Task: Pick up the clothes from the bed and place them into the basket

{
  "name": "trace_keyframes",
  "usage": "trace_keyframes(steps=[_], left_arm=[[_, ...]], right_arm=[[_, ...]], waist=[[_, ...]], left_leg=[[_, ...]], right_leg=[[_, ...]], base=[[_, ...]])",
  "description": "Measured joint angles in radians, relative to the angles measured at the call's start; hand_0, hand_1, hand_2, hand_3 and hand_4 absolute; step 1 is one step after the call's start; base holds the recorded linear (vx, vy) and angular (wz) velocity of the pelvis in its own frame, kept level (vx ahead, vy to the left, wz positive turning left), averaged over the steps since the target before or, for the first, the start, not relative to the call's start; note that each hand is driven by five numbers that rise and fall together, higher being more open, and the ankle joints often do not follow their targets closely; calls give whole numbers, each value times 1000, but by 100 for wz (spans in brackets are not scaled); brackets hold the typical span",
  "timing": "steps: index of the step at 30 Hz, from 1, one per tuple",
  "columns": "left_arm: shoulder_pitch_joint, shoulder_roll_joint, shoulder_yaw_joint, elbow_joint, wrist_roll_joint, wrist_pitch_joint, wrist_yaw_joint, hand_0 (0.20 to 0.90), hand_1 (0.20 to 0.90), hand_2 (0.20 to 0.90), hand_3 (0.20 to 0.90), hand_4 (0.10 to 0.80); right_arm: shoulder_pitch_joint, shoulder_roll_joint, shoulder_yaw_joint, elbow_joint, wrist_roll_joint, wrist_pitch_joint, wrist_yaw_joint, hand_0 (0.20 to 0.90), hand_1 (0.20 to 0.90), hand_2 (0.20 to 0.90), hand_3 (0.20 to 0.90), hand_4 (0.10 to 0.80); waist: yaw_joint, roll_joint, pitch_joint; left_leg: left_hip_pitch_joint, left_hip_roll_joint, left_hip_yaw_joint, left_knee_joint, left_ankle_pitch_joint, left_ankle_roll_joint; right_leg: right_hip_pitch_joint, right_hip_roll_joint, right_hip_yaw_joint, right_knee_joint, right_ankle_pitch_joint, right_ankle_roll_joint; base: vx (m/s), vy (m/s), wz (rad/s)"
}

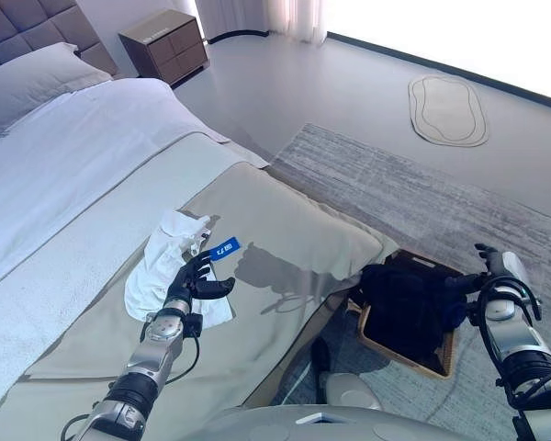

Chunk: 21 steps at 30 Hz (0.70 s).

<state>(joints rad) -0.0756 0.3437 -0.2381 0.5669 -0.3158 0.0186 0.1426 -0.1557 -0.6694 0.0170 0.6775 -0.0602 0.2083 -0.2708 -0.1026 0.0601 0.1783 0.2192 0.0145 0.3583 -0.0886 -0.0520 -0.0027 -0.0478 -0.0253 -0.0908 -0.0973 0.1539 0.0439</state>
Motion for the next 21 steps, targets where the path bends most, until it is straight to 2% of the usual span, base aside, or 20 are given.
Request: trace_keyframes(steps=[8, 12, 18, 21], left_arm=[[5, -31, 12, 0, -10, -2, 36, 900, 900, 900, 900, 800], [11, -50, 20, 0, -38, -3, 67, 900, 900, 900, 900, 800], [56, -66, 69, 0, -40, -2, 76, 900, 900, 900, 900, 800], [62, -57, 89, -1, -39, 0, 80, 900, 900, 900, 900, 800]], right_arm=[[-8, 1, 16, -129, -51, -31, 25, 900, 900, 900, 900, 800], [-61, 0, 84, -147, -61, -43, 61, 900, 900, 900, 900, 800], [-182, -2, 164, -162, -83, -41, 41, 900, 900, 900, 900, 800], [-284, -2, 202, -163, -88, -29, -10, 900, 900, 900, 900, 800]], waist=[[27, 4, 21], [50, 1, 26], [120, 3, 31], [167, 2, 32]], left_leg=[[14, 2, -17, 0, 0, 0], [-5, 3, -63, -2, 7, 0], [-25, 3, -136, -2, 24, -2], [-54, 3, -183, -4, 34, -4]], right_leg=[[21, -3, -16, 0, -4, -6], [25, -14, -60, 0, -5, -5], [40, -32, -126, 0, -6, -5], [43, -47, -195, 0, -8, -8]], base=[[-2, 5, 5], [-1, -2, 32], [4, 14, 37], [-22, 61, 66]])
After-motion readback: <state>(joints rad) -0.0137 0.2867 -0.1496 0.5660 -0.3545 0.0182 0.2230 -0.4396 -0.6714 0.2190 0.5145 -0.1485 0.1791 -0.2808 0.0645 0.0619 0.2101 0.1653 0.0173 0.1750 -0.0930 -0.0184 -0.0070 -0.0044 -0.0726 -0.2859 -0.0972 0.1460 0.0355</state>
